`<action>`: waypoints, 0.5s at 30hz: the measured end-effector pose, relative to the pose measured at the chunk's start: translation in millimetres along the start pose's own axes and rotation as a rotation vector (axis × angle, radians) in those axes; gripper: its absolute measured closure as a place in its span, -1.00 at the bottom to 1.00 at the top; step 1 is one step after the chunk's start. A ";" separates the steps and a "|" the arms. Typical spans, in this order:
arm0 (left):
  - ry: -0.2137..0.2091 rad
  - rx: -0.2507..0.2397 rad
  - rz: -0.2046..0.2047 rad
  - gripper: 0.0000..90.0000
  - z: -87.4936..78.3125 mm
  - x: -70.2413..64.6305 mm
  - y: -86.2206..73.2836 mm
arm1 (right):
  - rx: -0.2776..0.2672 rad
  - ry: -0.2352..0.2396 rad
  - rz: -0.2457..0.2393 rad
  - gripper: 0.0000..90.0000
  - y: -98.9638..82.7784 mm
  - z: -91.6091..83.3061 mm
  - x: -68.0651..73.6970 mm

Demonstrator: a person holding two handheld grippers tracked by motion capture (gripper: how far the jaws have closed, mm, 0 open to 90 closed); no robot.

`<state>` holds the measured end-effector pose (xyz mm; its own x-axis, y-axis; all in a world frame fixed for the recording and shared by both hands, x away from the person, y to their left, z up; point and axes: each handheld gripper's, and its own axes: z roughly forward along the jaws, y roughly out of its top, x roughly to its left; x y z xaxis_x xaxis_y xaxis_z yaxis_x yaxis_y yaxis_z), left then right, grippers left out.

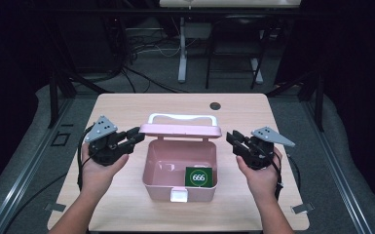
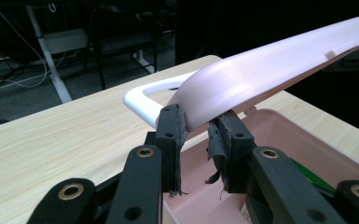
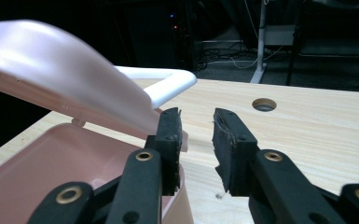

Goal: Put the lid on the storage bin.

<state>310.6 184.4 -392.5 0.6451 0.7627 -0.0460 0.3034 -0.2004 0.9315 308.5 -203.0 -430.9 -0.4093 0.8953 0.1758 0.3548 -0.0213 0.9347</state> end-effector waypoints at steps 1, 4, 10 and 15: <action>-0.001 0.002 -0.002 0.62 -0.6 -0.7 -0.7 | -0.001 -0.002 -0.002 0.57 0.0 0.0 -0.2; -0.008 0.006 0.002 0.59 -2.2 -1.9 -2.9 | -0.004 -0.010 -0.009 0.55 0.0 0.2 -0.5; -0.015 0.011 0.007 0.58 -5.0 -4.2 -7.3 | 0.000 -0.023 -0.026 0.39 -1.0 2.7 -2.9; -0.022 0.020 0.009 0.58 -7.1 -5.2 -10.3 | 0.036 -0.030 -0.038 0.23 -4.1 10.3 -5.7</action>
<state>299.1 186.8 -399.3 0.6628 0.7474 -0.0461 0.3114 -0.2191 0.9247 318.0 -203.5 -438.9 -0.3982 0.9079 0.1306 0.3696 0.0285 0.9288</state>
